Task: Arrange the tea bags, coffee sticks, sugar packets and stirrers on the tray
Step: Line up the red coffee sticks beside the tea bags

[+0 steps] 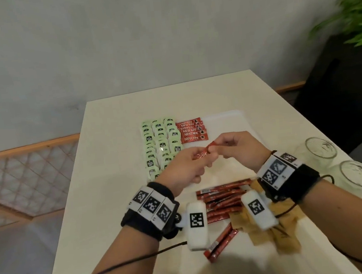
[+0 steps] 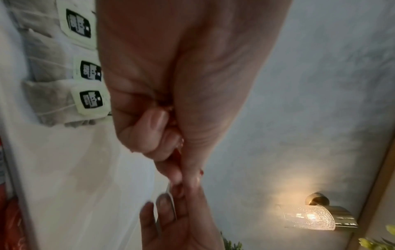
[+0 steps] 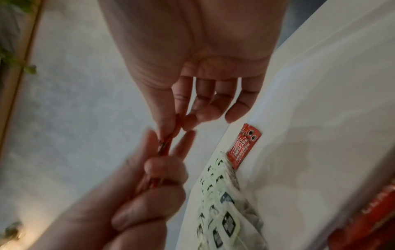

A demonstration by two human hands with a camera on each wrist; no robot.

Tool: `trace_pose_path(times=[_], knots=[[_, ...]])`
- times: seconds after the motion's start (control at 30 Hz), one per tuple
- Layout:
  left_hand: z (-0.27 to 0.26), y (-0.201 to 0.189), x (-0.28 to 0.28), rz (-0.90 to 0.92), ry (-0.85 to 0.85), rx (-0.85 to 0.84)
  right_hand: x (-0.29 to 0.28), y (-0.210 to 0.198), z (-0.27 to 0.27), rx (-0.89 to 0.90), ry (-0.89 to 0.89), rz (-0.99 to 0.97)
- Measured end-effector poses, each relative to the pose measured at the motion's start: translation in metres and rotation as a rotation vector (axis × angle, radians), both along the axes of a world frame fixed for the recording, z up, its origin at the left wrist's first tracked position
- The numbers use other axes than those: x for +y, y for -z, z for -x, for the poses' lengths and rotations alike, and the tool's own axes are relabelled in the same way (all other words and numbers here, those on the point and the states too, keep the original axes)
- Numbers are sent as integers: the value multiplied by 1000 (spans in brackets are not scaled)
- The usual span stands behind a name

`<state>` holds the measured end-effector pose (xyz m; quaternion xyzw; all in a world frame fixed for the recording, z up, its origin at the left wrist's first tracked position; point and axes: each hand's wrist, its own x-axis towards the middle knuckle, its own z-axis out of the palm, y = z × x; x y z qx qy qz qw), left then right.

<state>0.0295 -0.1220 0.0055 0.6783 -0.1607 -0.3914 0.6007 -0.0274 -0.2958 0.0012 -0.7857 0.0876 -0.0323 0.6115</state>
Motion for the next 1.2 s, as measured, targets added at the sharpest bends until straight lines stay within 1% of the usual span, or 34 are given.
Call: trace_pose_path(times=[0.1, 0.23, 0.3, 0.37, 0.47, 0.53, 0.6, 0.67, 0.73, 0.8, 0.87, 0.97, 1.07, 1.13, 1.2], knots=[[0, 4, 11, -2, -137, -18, -8, -4, 8, 43, 85, -33], [4, 7, 17, -3, -285, -110, -8, -5, 14, 91, 78, -1], [4, 9, 18, -57, -336, -200, -6, -5, 13, 118, 70, -17], [3, 11, 16, -116, -344, -301, -2, -5, 11, 154, 48, -14], [2, 13, 12, -192, -276, -452, 5, -5, 5, 179, -22, 24], [1, 14, 9, -230, -238, -528, 8, -6, 0, 190, -58, 68], [-3, 16, 7, -250, -251, -567, 7, -5, -5, 203, -47, 115], [-9, 17, 6, -255, -291, -558, 0, -2, -10, 210, 7, 114], [-15, 18, 6, -251, -325, -535, -8, 2, -14, 221, 54, 44], [-21, 19, 5, -235, -343, -521, -13, 6, -20, 244, 62, -45], [-27, 18, 6, -196, -354, -470, -17, 11, -28, 280, 61, -93], [-41, 17, 12, -161, -389, -433, -25, 20, -45, 331, 107, -58], [-58, 19, 21, -176, -443, -450, -38, 34, -64, 426, 247, -27], [-67, 21, 25, -170, -474, -442, -42, 46, -76, 497, 304, 34], [-71, 25, 26, -167, -490, -432, -41, 54, -85, 526, 311, 118]])
